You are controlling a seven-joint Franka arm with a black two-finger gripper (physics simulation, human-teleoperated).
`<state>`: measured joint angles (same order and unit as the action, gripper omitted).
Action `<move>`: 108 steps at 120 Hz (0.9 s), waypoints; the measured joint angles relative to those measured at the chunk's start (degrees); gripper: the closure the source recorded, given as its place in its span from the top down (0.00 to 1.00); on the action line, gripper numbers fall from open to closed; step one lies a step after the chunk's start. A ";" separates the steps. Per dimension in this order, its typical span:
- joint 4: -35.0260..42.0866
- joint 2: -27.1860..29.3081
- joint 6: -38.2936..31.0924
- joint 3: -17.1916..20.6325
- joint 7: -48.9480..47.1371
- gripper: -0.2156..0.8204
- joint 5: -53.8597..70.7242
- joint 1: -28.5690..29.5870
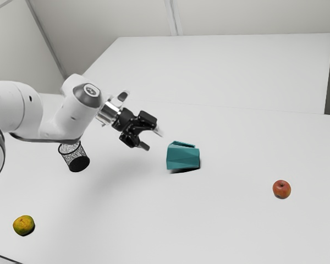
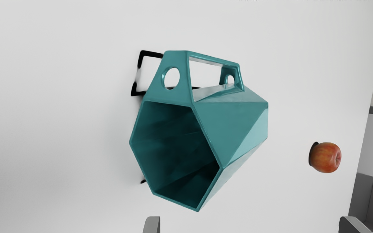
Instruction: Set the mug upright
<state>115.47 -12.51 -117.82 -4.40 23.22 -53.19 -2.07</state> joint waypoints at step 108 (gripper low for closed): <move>-0.31 -7.05 -1.77 3.00 9.83 0.16 -19.23 -0.91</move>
<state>115.16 -19.56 -119.59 -1.41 33.05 -72.42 -2.98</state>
